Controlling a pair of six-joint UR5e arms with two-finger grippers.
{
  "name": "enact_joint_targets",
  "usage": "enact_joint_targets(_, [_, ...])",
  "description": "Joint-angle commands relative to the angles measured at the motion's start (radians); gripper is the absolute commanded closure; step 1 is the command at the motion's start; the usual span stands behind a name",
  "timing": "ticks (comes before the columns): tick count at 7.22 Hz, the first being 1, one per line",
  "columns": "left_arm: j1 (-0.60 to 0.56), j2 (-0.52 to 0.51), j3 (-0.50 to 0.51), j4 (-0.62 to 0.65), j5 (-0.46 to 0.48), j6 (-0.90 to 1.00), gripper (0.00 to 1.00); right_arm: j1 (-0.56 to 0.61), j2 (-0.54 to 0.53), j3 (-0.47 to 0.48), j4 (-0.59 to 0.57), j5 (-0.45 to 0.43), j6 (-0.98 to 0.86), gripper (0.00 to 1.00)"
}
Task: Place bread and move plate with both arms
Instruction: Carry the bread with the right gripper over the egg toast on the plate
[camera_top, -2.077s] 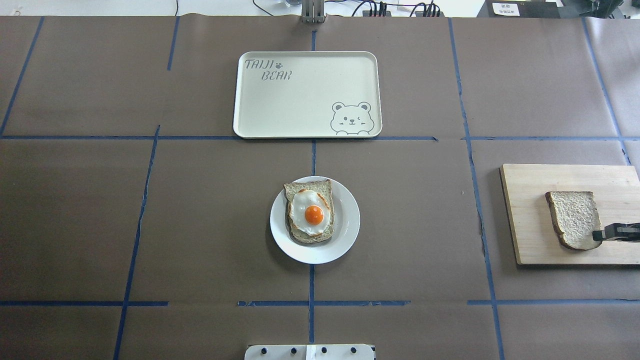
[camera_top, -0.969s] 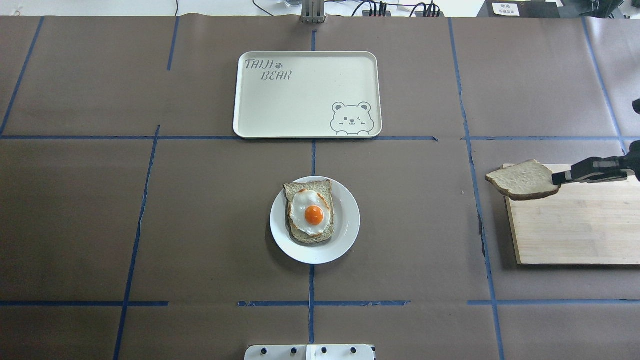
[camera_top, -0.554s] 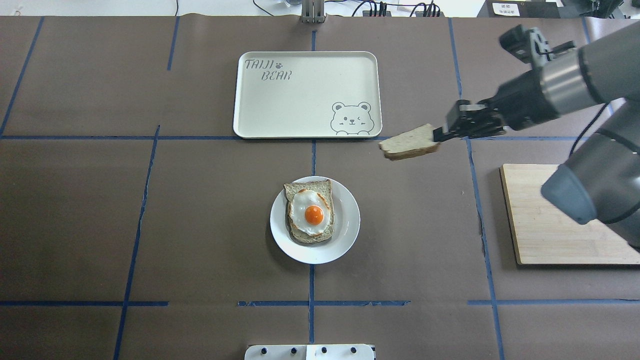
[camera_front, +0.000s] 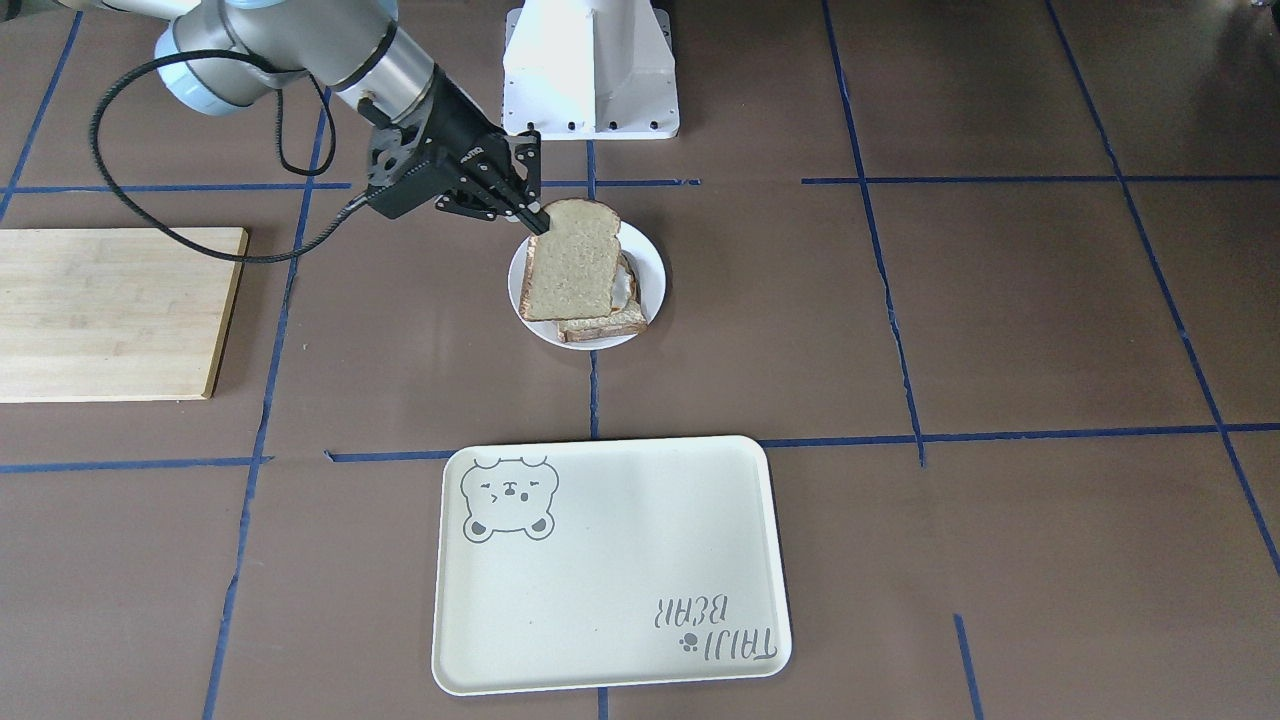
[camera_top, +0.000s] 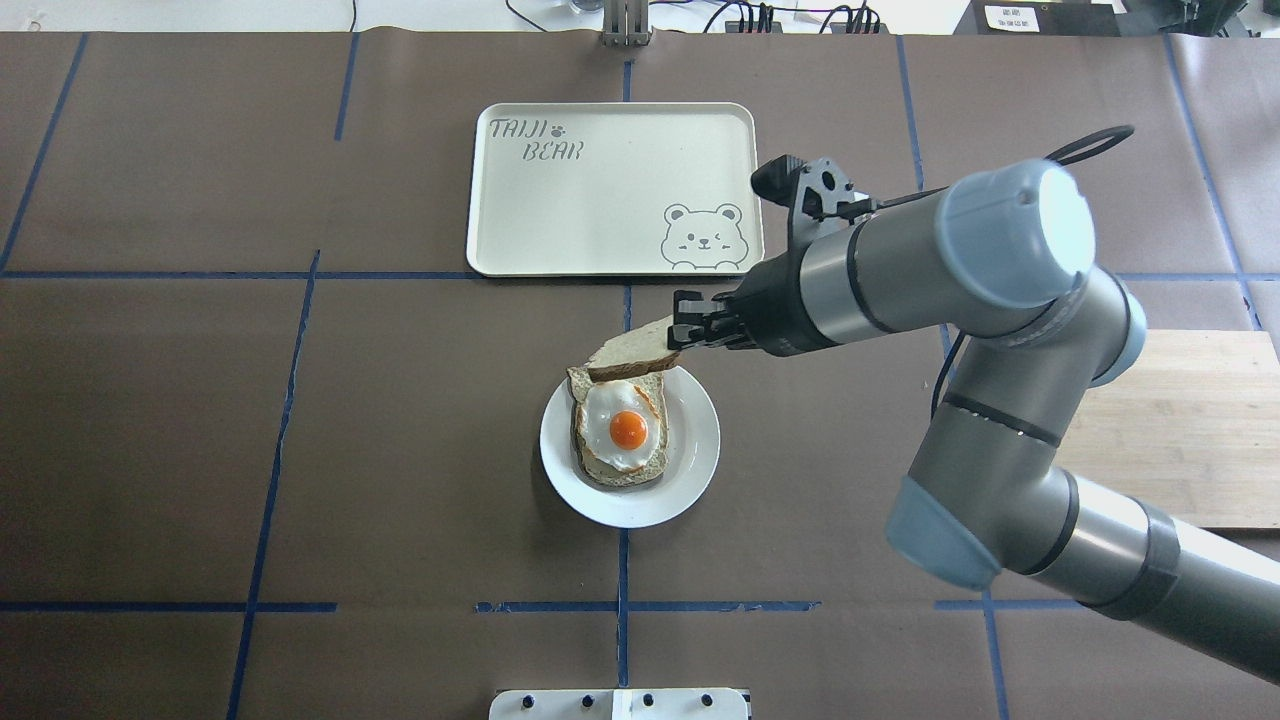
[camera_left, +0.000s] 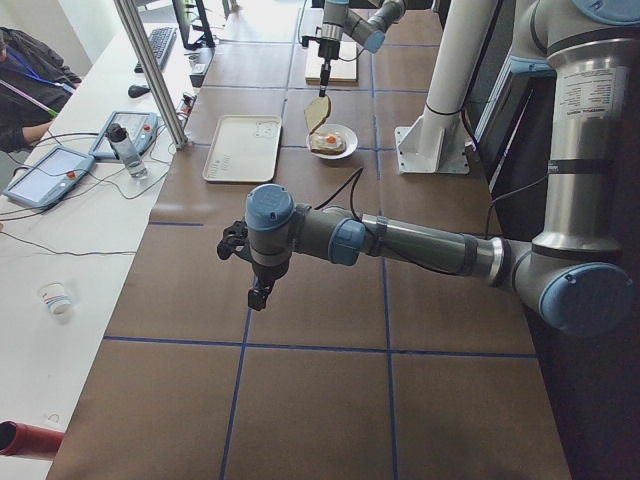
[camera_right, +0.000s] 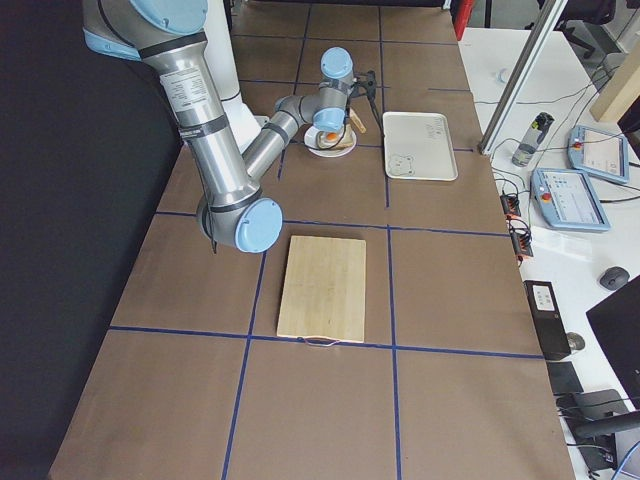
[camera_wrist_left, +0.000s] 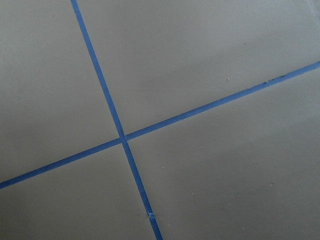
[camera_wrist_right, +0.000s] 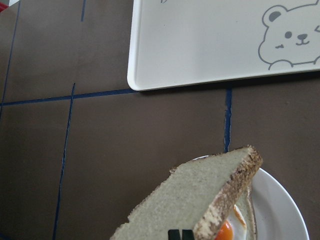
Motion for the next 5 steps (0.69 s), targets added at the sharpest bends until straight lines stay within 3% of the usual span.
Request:
enact_joint_targets(1, [0.0,0.0,0.001,0.0,-0.001,0.0,0.0,-0.061,0.029,-0.046,0.007,-0.068,-0.014,1.0])
enact_joint_targets(5, [0.0,0.0,0.0,0.0,-0.001,0.0,0.0,-0.09,0.023,-0.057,0.005,-0.115,-0.054,1.0])
